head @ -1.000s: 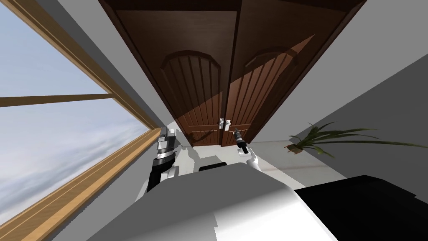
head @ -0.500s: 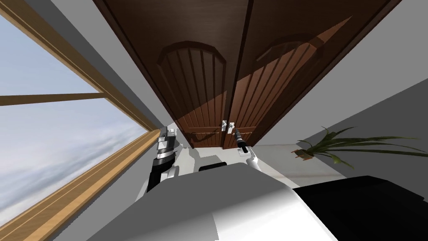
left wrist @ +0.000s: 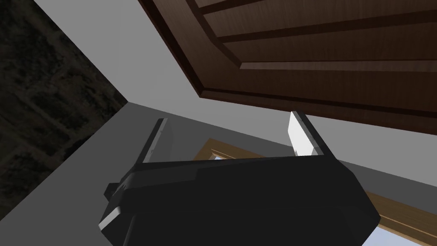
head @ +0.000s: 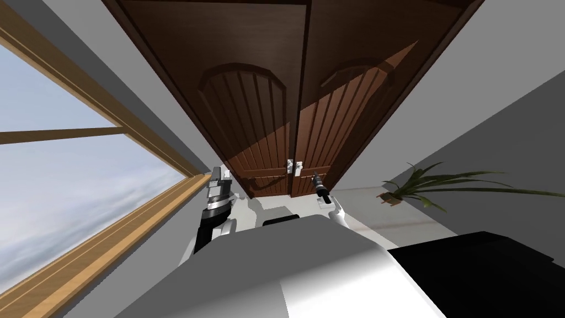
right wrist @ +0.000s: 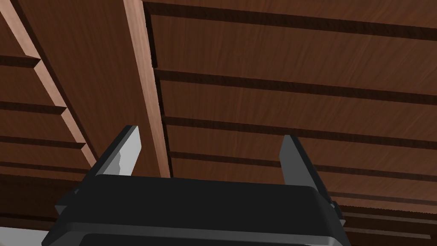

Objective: Pull the door open

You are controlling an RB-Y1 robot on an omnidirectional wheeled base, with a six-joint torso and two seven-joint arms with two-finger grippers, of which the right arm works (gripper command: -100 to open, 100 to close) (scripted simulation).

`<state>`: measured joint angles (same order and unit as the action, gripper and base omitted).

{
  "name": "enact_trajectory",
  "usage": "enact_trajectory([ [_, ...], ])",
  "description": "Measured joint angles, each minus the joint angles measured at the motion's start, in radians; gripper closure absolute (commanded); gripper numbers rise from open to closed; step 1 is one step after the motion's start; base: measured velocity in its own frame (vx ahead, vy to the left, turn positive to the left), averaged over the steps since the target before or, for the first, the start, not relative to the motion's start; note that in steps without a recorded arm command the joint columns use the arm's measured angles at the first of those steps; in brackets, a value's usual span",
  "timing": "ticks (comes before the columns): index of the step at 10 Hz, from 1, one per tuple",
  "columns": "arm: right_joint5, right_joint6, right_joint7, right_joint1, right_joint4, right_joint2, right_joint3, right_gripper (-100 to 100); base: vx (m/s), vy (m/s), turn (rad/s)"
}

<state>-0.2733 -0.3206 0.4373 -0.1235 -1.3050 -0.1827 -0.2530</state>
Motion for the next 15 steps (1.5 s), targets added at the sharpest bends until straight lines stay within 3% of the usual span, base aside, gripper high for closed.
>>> enact_trajectory([
  [3,0.002,-0.004,-0.006,0.021,0.013,0.004,0.005,-100,0.190,0.017,0.105],
  [5,0.000,-0.007,-0.006,0.031,-0.001,0.015,0.025,-100,0.162,0.050,0.074],
  [6,0.000,-0.009,-0.006,0.031,-0.002,0.016,0.027,100,-0.013,-0.003,-0.016],
  [12,0.000,-0.007,-0.007,0.031,0.000,0.016,0.027,100,-0.036,-0.010,0.005],
  [15,0.001,-0.021,0.008,0.023,0.002,-0.005,0.027,100,-0.178,-0.059,0.057],
])
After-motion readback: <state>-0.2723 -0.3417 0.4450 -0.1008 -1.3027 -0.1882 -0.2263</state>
